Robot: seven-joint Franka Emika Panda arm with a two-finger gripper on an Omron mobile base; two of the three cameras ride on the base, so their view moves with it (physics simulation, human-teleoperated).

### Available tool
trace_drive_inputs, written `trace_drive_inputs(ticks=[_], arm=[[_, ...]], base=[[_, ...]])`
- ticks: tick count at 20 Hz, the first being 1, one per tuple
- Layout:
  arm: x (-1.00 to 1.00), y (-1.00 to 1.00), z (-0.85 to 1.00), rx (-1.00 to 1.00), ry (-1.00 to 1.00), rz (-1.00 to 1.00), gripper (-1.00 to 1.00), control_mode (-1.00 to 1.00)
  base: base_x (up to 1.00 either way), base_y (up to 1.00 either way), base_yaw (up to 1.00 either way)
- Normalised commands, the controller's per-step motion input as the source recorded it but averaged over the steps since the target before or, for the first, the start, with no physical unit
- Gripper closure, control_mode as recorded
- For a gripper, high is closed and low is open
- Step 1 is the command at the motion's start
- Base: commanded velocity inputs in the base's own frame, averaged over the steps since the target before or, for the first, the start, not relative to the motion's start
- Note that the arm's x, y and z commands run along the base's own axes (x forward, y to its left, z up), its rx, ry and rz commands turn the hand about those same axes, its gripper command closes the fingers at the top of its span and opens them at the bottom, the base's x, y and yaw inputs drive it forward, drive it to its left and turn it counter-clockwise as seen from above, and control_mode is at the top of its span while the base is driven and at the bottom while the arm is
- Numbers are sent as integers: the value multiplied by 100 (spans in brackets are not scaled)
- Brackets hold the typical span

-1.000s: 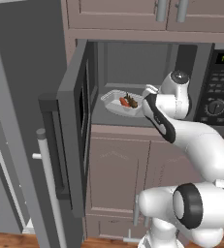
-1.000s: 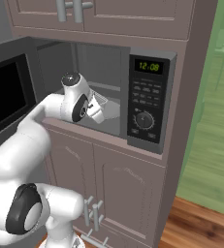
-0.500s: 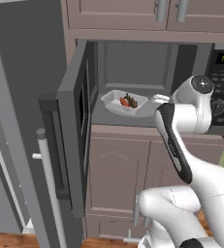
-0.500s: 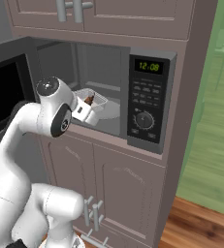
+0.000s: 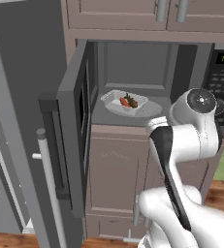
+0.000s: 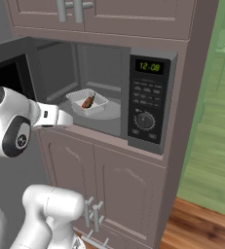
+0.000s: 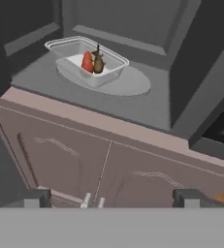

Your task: Place the tupperware containing the fish and carrot meal in the microwave. Close the microwave door and press the start button to reheat the meal.

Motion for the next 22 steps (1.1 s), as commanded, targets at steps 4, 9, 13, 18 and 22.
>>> trace_drive_inputs(ticks=[4, 9, 13, 18, 22], arm=[[-84, 32, 44, -33, 10, 20, -100, -100], [-58, 29, 22, -31, 2, 12, -100, -100], [-41, 28, 11, -27, -6, 5, -100, -100], [-33, 32, -19, -22, -31, 0, -100, -100], [-49, 18, -5, -17, -33, 0, -100, -100]], base=[[0, 0, 0], [0, 0, 0], [0, 0, 0], [0, 0, 0], [0, 0, 0]])
